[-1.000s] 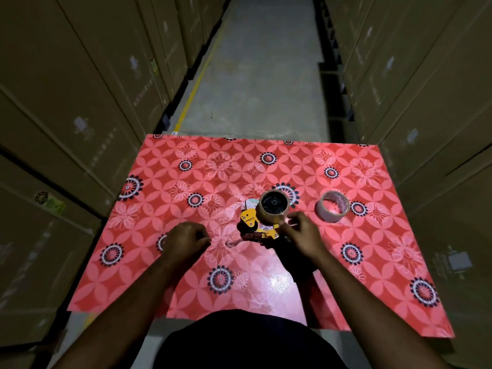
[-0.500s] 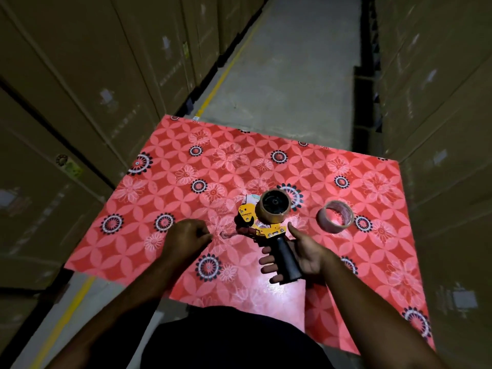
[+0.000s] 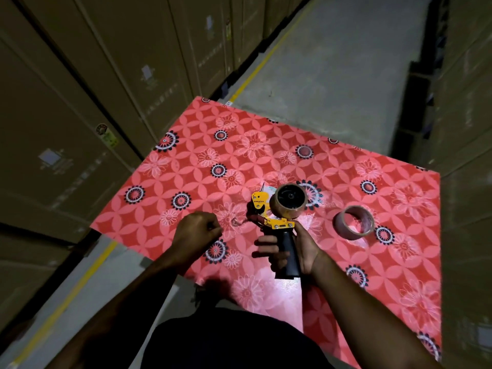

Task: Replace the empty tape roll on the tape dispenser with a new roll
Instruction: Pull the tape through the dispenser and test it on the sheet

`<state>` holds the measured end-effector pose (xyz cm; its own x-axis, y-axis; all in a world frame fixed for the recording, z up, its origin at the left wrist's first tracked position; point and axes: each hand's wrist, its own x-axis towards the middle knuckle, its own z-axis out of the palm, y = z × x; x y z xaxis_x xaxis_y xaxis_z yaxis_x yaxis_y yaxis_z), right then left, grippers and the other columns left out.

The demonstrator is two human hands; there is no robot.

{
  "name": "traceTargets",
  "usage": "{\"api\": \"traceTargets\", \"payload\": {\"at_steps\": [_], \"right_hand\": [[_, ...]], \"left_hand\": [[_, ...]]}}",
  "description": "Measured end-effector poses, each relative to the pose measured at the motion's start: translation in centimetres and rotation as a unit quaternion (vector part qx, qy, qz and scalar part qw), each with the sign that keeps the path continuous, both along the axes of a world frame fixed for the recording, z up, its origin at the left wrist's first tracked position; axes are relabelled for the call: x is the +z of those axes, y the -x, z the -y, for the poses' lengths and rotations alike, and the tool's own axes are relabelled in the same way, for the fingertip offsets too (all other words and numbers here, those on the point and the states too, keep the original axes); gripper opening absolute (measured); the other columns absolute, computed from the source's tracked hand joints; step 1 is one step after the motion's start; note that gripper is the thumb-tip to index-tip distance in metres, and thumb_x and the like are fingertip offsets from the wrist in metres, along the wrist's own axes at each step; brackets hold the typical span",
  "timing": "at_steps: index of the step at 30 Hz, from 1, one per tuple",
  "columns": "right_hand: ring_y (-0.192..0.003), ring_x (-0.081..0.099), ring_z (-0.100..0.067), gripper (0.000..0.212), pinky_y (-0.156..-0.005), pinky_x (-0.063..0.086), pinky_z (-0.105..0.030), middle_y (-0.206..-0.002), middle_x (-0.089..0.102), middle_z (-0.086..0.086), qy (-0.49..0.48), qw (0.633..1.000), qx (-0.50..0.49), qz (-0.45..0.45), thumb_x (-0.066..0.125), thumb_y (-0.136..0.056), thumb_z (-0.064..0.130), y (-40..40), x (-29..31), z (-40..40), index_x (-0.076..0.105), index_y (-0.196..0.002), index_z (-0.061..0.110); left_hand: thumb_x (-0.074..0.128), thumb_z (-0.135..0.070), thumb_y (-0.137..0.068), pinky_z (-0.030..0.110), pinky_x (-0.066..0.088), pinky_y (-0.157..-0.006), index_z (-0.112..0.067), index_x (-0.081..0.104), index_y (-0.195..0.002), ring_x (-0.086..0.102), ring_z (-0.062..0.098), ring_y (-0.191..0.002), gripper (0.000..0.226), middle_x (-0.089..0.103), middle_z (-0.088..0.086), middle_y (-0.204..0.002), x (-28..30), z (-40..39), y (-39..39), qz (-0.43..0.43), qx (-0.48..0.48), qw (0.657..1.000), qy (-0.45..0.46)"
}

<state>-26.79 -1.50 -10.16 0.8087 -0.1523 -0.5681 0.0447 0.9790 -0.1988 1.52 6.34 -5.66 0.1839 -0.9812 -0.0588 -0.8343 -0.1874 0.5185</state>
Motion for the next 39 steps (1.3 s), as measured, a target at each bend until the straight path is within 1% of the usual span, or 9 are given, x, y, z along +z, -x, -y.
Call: {"api": "traceTargets", "payload": {"at_steps": [4,8,16,20,23,27,31,36,39], "right_hand": [[-0.047,0.024,-0.012,0.052,-0.052,0.026,-0.029,-0.059,0.034,0.003,-0.046,0.999,-0.005,0.008,0.049,-0.082,0.068,-0.3,0.2,-0.1,0.043,-0.080,0.016],[-0.046,0.021,-0.013,0.055,-0.055,0.014,-0.030,-0.054,0.027,0.003,-0.017,0.999,0.002,-0.035,0.055,-0.078,0.069,-1.0,0.9,-0.3,0.032,-0.073,0.019],[-0.042,0.019,-0.014,0.058,-0.047,0.018,-0.026,-0.053,0.023,0.001,0.060,0.996,-0.019,-0.058,0.056,-0.076,0.069,-3.2,5.8,0.5,0.027,-0.071,0.019],[-0.040,0.023,-0.015,0.067,-0.053,0.018,-0.029,-0.051,0.030,0.001,0.134,0.980,-0.031,-0.145,0.045,-0.073,0.083,-4.3,8.5,1.6,0.039,-0.066,0.017],[-0.039,0.024,-0.015,0.066,-0.049,0.026,-0.026,-0.049,0.030,0.001,0.176,0.968,-0.034,-0.177,0.041,-0.075,0.082,-5.5,10.8,2.2,0.039,-0.065,0.017],[-0.039,0.022,-0.016,0.054,-0.045,0.030,-0.024,-0.049,0.028,0.001,0.215,0.960,-0.032,-0.177,0.041,-0.077,0.069,-7.2,13.8,2.7,0.038,-0.065,0.016],[-0.040,0.021,-0.016,0.049,-0.046,0.024,-0.025,-0.050,0.026,0.000,0.236,0.954,-0.042,-0.182,0.041,-0.077,0.064,-8.0,15.3,2.7,0.037,-0.066,0.016],[-0.041,0.022,-0.015,0.050,-0.048,0.021,-0.027,-0.050,0.028,0.001,0.242,0.948,-0.070,-0.195,0.045,-0.074,0.065,-7.9,15.3,2.2,0.040,-0.065,0.016],[-0.041,0.023,-0.016,0.053,-0.051,0.018,-0.030,-0.051,0.028,0.000,0.251,0.940,-0.076,-0.218,0.053,-0.069,0.067,-7.7,14.7,1.9,0.042,-0.064,0.015]], "left_hand": [[0.079,-0.029,-0.081,0.031,0.058,-0.060,-0.025,0.066,-0.065,0.061,-0.004,-0.059,0.022,0.064,-0.015,-0.062,-0.3,0.7,-0.3,-0.009,-0.015,1.000,-0.007],[0.077,-0.031,-0.079,0.034,0.060,-0.062,-0.026,0.067,-0.068,0.065,0.000,-0.062,0.015,0.068,-0.014,-0.065,0.1,1.7,-0.8,-0.048,-0.025,0.998,-0.034],[0.062,-0.035,-0.092,0.032,0.052,-0.062,-0.026,0.069,-0.082,0.064,0.009,-0.063,0.016,0.070,-0.010,-0.071,-0.3,3.8,-3.0,-0.177,-0.078,0.978,-0.075],[0.055,-0.039,-0.104,0.031,0.047,-0.059,-0.020,0.064,-0.103,0.062,0.021,-0.068,0.021,0.071,0.013,-0.088,-0.9,6.3,-3.1,-0.484,0.050,0.851,-0.197],[0.034,-0.068,-0.101,0.045,0.063,-0.072,-0.015,0.044,-0.134,0.072,0.042,-0.103,0.063,0.071,0.030,-0.117,-0.2,8.2,-3.7,-0.573,0.097,0.729,-0.362],[0.026,-0.074,-0.098,0.059,0.057,-0.092,-0.013,0.011,-0.163,0.063,0.052,-0.120,0.090,0.055,0.037,-0.140,0.9,9.2,-3.3,-0.685,0.078,0.588,-0.423],[0.030,-0.072,-0.096,0.044,0.064,-0.078,0.000,0.061,-0.127,0.075,0.040,-0.097,0.084,0.074,0.024,-0.110,2.2,9.7,-2.3,-0.741,0.049,0.534,-0.404],[0.068,-0.055,-0.082,0.027,0.058,-0.053,0.001,0.066,-0.107,0.070,0.021,-0.064,0.061,0.071,0.015,-0.085,1.9,10.5,-3.7,-0.796,0.055,0.505,-0.329],[0.098,-0.020,-0.061,0.023,0.056,-0.049,0.004,0.070,-0.098,0.069,0.016,-0.060,0.052,0.070,0.014,-0.079,1.8,10.6,-4.8,-0.808,0.060,0.508,-0.292]]}}
